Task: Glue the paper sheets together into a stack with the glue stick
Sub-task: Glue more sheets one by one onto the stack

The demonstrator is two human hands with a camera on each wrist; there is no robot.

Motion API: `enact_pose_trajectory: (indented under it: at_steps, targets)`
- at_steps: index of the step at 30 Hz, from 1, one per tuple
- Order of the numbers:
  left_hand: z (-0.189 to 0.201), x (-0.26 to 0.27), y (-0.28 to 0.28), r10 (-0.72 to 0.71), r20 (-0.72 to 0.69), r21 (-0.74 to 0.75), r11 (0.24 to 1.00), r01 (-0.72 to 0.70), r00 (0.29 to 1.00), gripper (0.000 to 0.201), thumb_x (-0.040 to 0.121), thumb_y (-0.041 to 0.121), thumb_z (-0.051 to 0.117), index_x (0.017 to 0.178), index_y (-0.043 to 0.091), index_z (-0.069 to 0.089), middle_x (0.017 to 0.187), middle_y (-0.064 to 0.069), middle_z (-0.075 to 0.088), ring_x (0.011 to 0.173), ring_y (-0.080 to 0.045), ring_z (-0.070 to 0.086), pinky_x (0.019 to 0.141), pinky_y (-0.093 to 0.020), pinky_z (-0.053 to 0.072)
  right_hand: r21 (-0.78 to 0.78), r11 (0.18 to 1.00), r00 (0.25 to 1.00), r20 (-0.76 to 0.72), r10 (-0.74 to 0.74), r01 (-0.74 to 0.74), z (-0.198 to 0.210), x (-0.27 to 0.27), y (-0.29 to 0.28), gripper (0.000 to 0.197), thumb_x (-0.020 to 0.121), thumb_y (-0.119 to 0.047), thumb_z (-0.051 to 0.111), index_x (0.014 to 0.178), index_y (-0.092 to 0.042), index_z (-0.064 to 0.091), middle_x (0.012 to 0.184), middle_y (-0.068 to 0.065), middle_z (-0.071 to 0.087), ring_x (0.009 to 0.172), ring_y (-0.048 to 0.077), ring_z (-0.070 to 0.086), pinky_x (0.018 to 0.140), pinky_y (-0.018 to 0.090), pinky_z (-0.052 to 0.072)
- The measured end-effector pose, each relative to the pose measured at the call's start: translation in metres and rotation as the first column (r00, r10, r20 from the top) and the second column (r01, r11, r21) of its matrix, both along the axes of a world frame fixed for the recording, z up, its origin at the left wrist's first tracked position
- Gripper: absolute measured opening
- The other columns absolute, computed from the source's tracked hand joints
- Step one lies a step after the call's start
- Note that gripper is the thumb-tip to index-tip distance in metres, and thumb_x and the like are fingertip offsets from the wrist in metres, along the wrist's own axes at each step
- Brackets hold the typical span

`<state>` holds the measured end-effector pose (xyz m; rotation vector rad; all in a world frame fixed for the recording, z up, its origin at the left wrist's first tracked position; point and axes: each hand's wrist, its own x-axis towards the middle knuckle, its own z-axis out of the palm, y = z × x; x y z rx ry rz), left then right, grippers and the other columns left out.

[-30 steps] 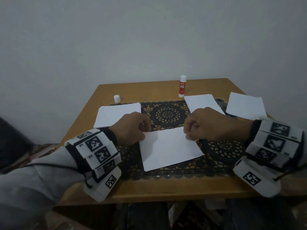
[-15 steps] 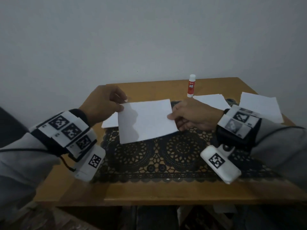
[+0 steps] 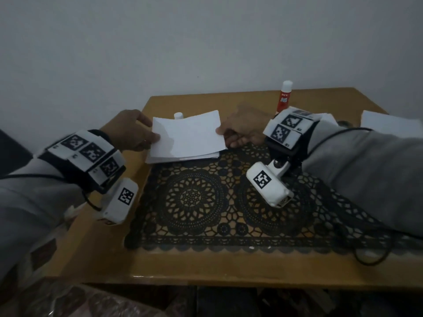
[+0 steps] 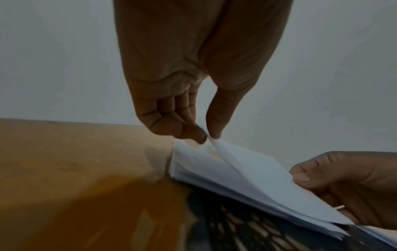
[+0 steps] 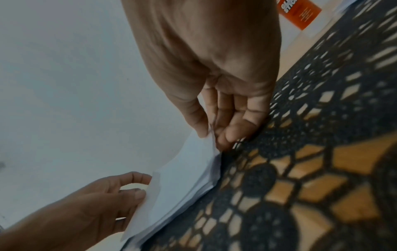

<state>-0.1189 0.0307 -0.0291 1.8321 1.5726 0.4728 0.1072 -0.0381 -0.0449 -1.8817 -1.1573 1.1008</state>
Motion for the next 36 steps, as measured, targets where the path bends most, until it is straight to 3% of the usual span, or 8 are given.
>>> enact_pose_trajectory:
  at_steps: [6,10,18,21,24,27,30,36]
  targets:
    - [-0.009,-0.006,-0.009,-0.124,-0.257,0.116,0.981,0.158,0.959,0.044,0.081,0.027,0.073,0.119,0.014,0.054,0.107,-0.015,0.062,0.087,-0.028,0.061,0.08,-0.039,0.05,0.08,0.992,0.979,0.187,0.086,-0.102,0.002,0.011,-0.007,0.025,0.09,-0.018,0.068,0.096,0.006,0.068,0.087,0.016,0.072,0.064,0.021,0.066,0.062,0.03,0.057]
    - [-0.007,-0.005,-0.023,-0.31,-0.485,0.024,0.93,0.367,0.818,0.064,0.076,0.041,0.075,0.132,0.028,0.049,0.125,-0.007,0.054,0.106,-0.023,0.054,0.094,-0.036,0.043,0.141,0.964,0.965,0.17,0.2,-0.224,0.002,0.013,-0.02,0.024,0.09,-0.012,0.065,0.104,0.007,0.068,0.095,0.018,0.072,0.077,0.027,0.07,0.074,0.038,0.059]
    - [-0.005,-0.001,-0.033,-0.252,-0.547,0.073,0.935,0.346,0.798,0.053,0.079,0.028,0.076,0.127,0.023,0.056,0.133,-0.009,0.051,0.116,-0.025,0.05,0.097,-0.034,0.039,0.147,0.929,0.866,0.435,0.247,-0.339,0.022,0.017,-0.047,0.023,0.094,-0.002,0.05,0.108,-0.002,0.069,0.099,0.01,0.07,0.083,0.021,0.068,0.068,0.029,0.057]
    - [-0.003,0.001,-0.039,-0.252,-0.561,0.052,0.94,0.337,0.788,0.061,0.077,0.034,0.076,0.131,0.022,0.051,0.139,-0.009,0.048,0.123,-0.025,0.047,0.101,-0.036,0.037,0.212,0.898,0.727,0.669,0.154,-0.385,0.03,0.042,-0.078,0.022,0.092,-0.007,0.053,0.101,-0.009,0.073,0.091,-0.001,0.067,0.078,0.009,0.06,0.061,0.014,0.043]
    - [0.004,0.012,-0.048,-0.256,-0.572,0.104,0.92,0.378,0.779,0.062,0.077,0.036,0.076,0.132,0.02,0.05,0.14,-0.01,0.046,0.125,-0.028,0.044,0.101,-0.037,0.036,0.222,0.905,0.601,0.798,0.046,-0.363,0.025,0.08,-0.112,0.019,0.092,-0.012,0.054,0.093,-0.008,0.073,0.09,0.003,0.068,0.082,0.017,0.059,0.067,0.027,0.04]
    - [0.011,0.039,-0.064,-0.309,-0.529,0.194,0.863,0.467,0.79,0.054,0.08,0.036,0.073,0.128,0.02,0.053,0.132,-0.011,0.05,0.117,-0.027,0.049,0.094,-0.035,0.039,0.196,0.945,0.562,0.827,-0.015,-0.263,0.015,0.123,-0.138,0.018,0.092,-0.012,0.053,0.086,-0.005,0.069,0.092,0.009,0.07,0.083,0.024,0.06,0.077,0.039,0.049]
    - [0.016,0.082,-0.087,-0.431,-0.497,0.263,0.752,0.604,0.753,0.039,0.087,0.034,0.066,0.123,0.021,0.058,0.124,-0.006,0.054,0.112,-0.023,0.05,0.086,-0.028,0.036,0.179,0.969,0.551,0.833,-0.056,-0.172,0.007,0.159,-0.154,0.021,0.09,-0.008,0.052,0.074,-0.005,0.066,0.081,0.008,0.068,0.076,0.024,0.06,0.073,0.043,0.051]
    - [0.01,0.185,-0.128,-0.635,-0.536,0.237,0.519,0.821,0.556,0.036,0.091,0.031,0.059,0.125,0.019,0.059,0.124,-0.004,0.059,0.112,-0.019,0.053,0.088,-0.024,0.036,0.269,0.958,0.564,0.808,-0.17,-0.097,-0.003,0.182,-0.149,0.038,0.09,-0.01,0.05,0.053,-0.019,0.044,0.057,-0.007,0.045,0.057,0.016,0.045,0.055,0.03,0.034]
